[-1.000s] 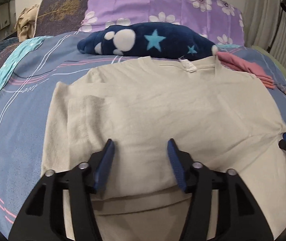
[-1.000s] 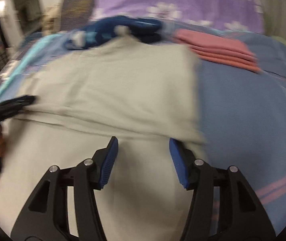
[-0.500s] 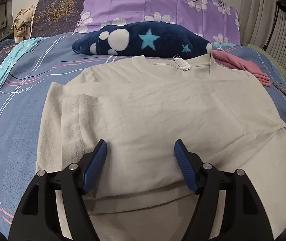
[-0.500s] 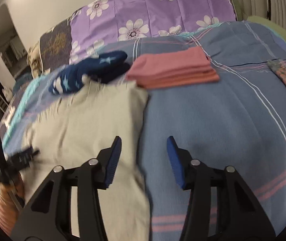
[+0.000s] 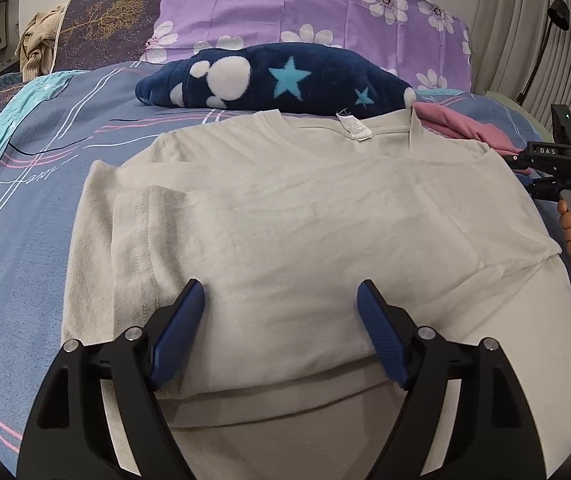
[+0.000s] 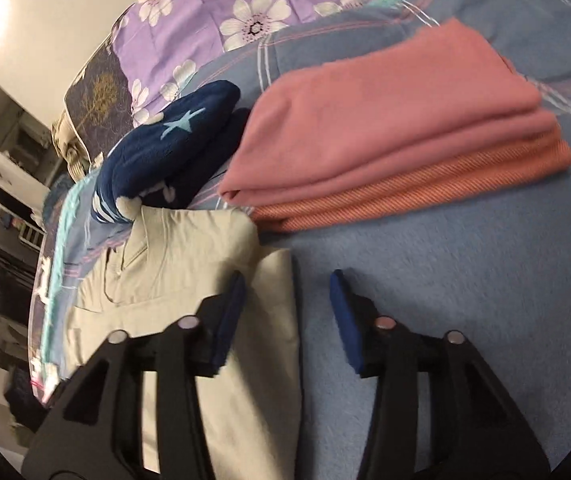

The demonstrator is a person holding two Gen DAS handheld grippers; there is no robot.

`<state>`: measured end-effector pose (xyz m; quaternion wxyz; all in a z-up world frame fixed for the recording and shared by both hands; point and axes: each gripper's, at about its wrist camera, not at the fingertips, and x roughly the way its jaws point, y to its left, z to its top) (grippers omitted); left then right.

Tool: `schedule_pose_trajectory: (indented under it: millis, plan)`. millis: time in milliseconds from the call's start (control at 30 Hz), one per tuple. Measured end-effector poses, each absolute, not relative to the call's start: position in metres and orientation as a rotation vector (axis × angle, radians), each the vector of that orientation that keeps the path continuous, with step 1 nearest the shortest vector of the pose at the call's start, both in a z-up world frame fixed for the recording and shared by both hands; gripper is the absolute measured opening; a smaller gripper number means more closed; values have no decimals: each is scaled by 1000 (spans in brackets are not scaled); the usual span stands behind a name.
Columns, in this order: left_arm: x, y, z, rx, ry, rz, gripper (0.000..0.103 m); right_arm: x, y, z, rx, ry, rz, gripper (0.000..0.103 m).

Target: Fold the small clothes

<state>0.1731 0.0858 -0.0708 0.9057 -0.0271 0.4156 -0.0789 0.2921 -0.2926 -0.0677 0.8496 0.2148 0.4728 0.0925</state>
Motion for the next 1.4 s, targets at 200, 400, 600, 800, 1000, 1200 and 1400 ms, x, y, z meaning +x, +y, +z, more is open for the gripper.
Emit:
schedule_pose_trajectory:
  millis: [200,400,600,800,1000,1200,1400]
  plan:
    - [173,86,-71,-59,857,-165,80,265,-282,-30,424,853,279,2]
    - [172,86,-71,-55,856,-164,80,245,-301,-5,338,773,149,2]
    - [172,86,-71,-54,856,-165,80,259,-306,-49,303,896,19,3]
    - [172,85,-72,-54,858,-173,83,224,-285,-27,241,799,157,6]
    - [172,85,-72,-54,858,-175,84,184,-236,-63,-106,941,147,15]
    - [165,88,-56,-99,820,-195,71,160,-229,-75,-267,863,-10,26]
    - [159,56,-58,-25,837,-363,28,160,-240,-79,-204,865,3,26]
